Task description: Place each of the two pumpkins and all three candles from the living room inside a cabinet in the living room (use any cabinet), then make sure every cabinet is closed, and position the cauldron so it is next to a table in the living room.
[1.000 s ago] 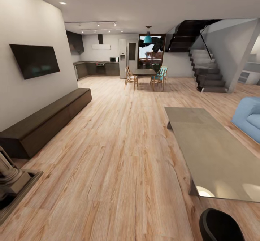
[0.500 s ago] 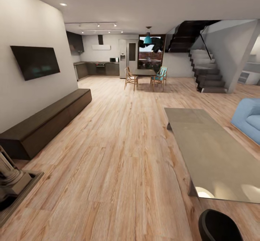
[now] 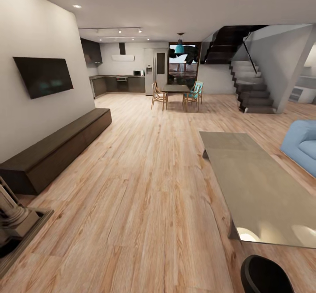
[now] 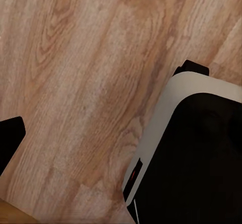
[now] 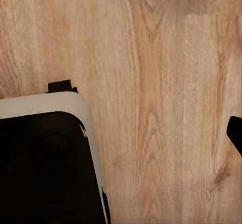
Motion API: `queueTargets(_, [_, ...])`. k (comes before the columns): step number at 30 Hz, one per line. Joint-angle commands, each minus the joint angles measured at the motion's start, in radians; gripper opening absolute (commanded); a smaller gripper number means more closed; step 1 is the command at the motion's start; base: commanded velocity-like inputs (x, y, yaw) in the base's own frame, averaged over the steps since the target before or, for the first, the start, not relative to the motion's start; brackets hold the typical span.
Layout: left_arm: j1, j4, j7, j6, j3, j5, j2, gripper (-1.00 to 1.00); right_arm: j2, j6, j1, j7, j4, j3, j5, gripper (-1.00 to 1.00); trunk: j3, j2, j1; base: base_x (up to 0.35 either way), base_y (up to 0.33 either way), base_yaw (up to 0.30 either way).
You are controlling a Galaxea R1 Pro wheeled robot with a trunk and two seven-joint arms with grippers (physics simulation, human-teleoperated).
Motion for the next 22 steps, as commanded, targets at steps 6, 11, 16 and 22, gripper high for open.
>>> queueTargets(6, [0.001,-0.001,-0.001,-0.001,0.005,0.000,-0.006,1.00,0.004,0.000,0.001,0.000,0.000,0.000,0.000,1.00,0.000,0.000,0.000,0.000,0.000,0.000])
queueTargets(11, [0.001,0.000,-0.001,-0.001,0.006,0.000,-0.018,1.00,0.008,0.000,0.001,0.000,0.000,0.000,0.000,1.00,0.000,0.000,0.000,0.000,0.000,0.000])
queueTargets(16, [0.001,0.000,-0.001,-0.001,0.006,-0.001,-0.020,1.00,0.008,0.000,0.001,0.000,0.000,0.000,0.000,1.00,0.000,0.000,0.000,0.000,0.000,0.000])
queueTargets(22, [0.001,0.000,-0.001,-0.001,0.007,-0.001,-0.020,1.00,0.008,0.000,0.001,0.000,0.000,0.000,0.000,1.00,0.000,0.000,0.000,0.000,0.000,0.000])
